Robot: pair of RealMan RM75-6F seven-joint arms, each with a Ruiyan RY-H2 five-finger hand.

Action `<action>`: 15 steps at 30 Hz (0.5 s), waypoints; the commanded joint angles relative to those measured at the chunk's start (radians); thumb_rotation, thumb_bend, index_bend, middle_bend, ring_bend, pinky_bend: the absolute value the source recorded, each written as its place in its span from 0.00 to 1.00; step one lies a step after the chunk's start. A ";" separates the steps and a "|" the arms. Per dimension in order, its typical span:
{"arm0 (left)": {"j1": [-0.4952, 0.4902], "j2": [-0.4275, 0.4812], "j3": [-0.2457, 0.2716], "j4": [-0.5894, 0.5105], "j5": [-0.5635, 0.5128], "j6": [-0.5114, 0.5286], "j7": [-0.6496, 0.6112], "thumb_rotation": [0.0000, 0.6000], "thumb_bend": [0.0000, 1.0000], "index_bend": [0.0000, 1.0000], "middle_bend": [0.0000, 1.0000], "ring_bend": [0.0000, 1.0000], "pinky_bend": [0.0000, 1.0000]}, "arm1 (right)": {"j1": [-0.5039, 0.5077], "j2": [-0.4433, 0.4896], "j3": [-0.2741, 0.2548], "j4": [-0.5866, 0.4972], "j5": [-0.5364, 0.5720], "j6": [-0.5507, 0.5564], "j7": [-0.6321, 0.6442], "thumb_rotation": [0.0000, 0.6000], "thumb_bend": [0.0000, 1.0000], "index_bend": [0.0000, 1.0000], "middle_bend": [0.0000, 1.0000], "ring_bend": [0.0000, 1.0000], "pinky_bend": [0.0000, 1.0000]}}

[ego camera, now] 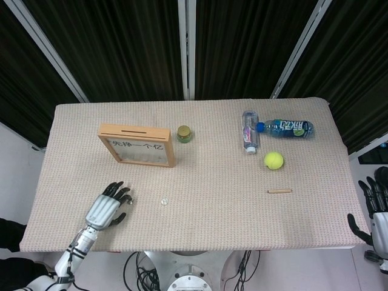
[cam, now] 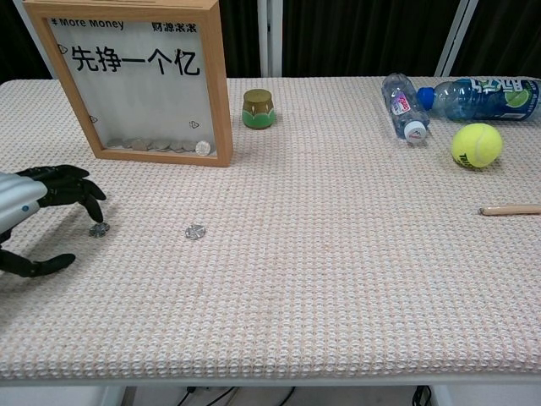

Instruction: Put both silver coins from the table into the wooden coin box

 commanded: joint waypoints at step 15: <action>-0.014 -0.028 -0.008 0.036 -0.037 -0.002 0.001 1.00 0.32 0.39 0.20 0.06 0.12 | 0.000 0.007 0.001 -0.005 0.013 -0.016 -0.001 1.00 0.32 0.00 0.00 0.00 0.00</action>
